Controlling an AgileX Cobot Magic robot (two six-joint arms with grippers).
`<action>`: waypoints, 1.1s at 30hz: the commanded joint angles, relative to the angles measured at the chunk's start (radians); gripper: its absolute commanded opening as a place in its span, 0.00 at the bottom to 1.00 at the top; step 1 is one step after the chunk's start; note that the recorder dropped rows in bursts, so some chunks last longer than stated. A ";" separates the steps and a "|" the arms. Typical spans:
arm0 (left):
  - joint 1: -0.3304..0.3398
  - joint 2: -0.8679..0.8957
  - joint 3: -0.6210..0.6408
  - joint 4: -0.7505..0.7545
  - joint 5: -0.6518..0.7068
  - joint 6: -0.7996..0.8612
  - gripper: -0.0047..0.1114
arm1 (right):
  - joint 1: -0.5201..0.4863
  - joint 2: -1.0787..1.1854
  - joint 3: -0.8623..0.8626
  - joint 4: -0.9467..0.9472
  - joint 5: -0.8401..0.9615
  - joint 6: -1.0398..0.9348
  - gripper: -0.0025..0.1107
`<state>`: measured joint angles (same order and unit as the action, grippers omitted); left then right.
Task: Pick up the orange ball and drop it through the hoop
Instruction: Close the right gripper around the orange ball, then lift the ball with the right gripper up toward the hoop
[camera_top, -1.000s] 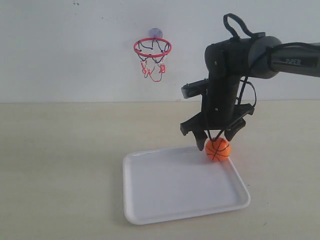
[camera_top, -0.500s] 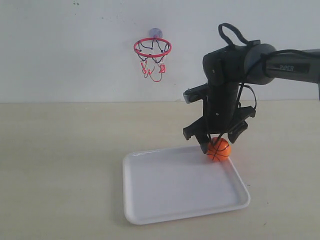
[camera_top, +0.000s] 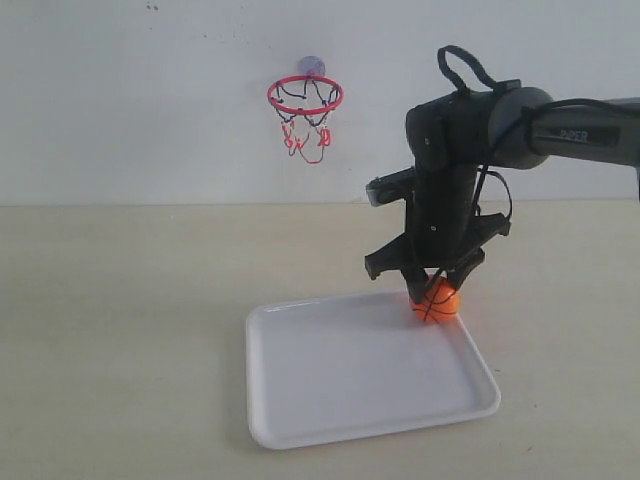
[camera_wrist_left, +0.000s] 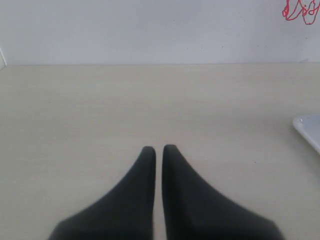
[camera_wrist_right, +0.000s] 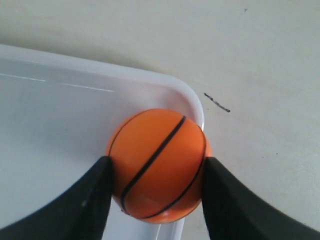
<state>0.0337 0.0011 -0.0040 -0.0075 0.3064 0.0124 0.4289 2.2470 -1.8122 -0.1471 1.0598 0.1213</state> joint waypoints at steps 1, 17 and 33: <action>0.004 -0.001 0.004 -0.012 -0.007 -0.005 0.08 | -0.001 -0.002 -0.004 0.004 0.014 0.012 0.12; 0.004 -0.001 0.004 -0.012 -0.007 -0.005 0.08 | -0.001 -0.127 -0.004 -0.063 0.068 0.026 0.02; 0.004 -0.001 0.004 -0.012 -0.007 -0.005 0.08 | -0.001 -0.271 -0.002 0.213 -0.125 -0.097 0.02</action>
<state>0.0337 0.0011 -0.0040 -0.0075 0.3064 0.0124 0.4289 1.9887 -1.8122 -0.0386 1.0187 0.0772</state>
